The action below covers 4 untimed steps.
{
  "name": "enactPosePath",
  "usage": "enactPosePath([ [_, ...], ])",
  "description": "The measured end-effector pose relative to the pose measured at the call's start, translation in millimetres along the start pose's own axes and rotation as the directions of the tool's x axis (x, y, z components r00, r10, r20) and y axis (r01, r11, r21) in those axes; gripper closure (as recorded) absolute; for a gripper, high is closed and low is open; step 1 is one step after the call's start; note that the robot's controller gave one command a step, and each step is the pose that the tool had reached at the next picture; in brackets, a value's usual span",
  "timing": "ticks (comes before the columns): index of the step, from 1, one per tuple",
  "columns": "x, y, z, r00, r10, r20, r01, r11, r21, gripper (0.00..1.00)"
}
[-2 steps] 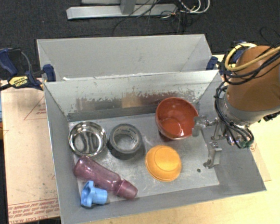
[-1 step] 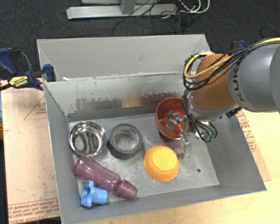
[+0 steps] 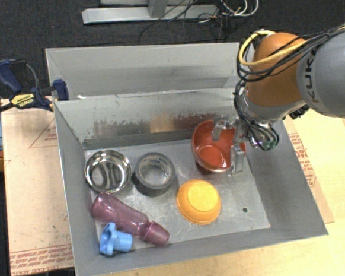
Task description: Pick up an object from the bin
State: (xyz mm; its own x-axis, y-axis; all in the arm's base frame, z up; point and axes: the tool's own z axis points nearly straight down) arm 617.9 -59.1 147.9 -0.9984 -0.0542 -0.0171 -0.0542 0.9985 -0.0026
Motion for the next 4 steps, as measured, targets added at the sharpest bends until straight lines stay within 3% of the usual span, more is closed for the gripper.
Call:
enactPosePath([
  [1, -6.9, 4, 49, 1.000, -0.007, -0.022, 0.007, 1.000, -0.005, 0.00],
  [2, 12.5, 6, 76, 0.981, 0.195, 0.001, -0.195, 0.981, -0.002, 0.00],
  [3, -4.4, 2, 75, 0.987, 0.157, -0.027, -0.157, 0.988, -0.001, 1.00],
  [4, -4.4, 2, 75, 0.987, 0.156, -0.026, -0.156, 0.988, -0.001, 1.00],
])
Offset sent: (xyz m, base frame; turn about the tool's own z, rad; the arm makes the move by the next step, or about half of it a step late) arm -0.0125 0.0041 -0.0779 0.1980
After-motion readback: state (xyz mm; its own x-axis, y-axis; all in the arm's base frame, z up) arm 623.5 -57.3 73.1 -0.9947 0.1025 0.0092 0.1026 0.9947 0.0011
